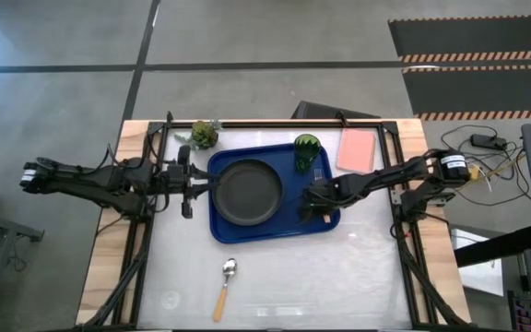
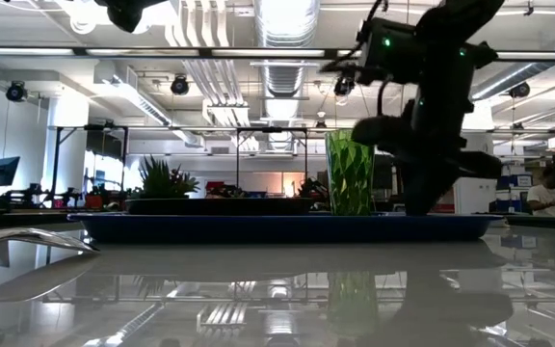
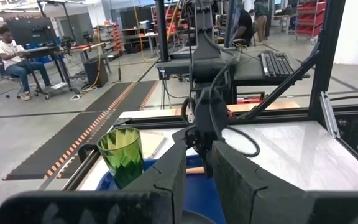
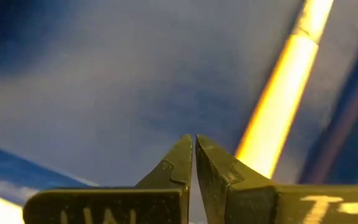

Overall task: Pick and place plate/cup/fork/spoon on tray
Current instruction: Put the orange spoon on the blue tray between the black plate and the orange fork

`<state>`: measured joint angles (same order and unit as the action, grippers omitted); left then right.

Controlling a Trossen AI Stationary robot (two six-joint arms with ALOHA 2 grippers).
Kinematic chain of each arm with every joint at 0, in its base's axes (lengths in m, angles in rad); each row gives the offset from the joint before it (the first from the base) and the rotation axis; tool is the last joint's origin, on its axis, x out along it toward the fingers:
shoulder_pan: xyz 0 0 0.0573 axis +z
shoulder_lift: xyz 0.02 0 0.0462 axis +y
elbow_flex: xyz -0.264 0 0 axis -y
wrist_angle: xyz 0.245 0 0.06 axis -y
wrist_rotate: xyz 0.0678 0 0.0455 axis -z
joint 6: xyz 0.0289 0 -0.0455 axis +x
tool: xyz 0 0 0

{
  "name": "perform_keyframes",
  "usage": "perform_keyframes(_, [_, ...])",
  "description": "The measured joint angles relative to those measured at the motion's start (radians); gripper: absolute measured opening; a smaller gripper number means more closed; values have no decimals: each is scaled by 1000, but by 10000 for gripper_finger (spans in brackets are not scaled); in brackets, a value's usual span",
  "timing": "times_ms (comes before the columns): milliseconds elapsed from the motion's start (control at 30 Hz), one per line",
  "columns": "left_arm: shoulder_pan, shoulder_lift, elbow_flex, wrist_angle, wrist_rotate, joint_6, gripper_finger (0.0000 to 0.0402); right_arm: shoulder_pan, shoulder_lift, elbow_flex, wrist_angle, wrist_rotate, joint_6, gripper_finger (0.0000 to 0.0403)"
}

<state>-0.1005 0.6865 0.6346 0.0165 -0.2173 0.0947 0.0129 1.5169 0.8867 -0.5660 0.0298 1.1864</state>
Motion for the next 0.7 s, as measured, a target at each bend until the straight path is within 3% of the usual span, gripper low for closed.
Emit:
perform_keyframes(267, [-1,0,-1,-8,2,-29,61,136,-4,132,27,145,-119,11])
perform_keyframes(433, [-38,34,-2,-82,69,-93,61,292,-4,131,190,176,-401,11])
perform_keyframes(567, [-104,98,-2,-122,68,-223,61,420,4,116,266,233,-491,11])
perform_keyframes(700, [-171,185,28,-232,73,-465,61,504,3,116,265,336,-524,11])
